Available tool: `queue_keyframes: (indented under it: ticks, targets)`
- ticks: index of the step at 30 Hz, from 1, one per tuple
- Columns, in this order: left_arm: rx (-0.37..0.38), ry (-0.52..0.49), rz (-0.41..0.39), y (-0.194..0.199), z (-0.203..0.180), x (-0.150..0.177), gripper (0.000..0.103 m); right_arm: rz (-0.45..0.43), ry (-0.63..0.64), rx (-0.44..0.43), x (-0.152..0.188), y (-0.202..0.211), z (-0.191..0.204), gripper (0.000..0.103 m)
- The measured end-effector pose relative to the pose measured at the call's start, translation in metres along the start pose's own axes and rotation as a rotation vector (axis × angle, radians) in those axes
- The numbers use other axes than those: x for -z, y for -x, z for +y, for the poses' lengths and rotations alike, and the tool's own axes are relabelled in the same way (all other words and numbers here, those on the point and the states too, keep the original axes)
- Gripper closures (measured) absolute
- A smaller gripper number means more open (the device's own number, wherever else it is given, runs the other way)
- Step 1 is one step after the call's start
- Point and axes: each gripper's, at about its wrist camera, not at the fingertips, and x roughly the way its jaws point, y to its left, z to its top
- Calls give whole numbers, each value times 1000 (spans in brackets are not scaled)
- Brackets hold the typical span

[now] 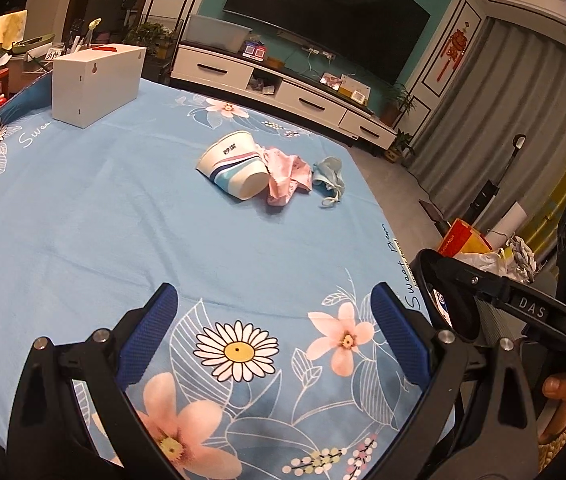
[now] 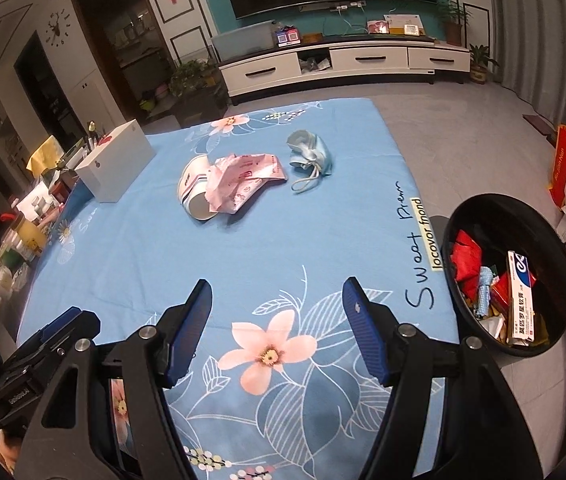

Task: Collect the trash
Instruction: 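Move both open tools back over the paper cup and pink wrapper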

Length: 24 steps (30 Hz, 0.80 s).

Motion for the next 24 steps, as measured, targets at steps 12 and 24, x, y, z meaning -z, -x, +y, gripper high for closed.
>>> queue_keyframes:
  ticks: [12, 24]
  targets:
    - [-9, 28, 7, -12, 11, -6, 6, 16, 16, -18, -9, -18, 10, 36]
    - [-27, 29, 13, -30, 18, -19, 6, 23, 47, -70, -27, -43, 25, 36]
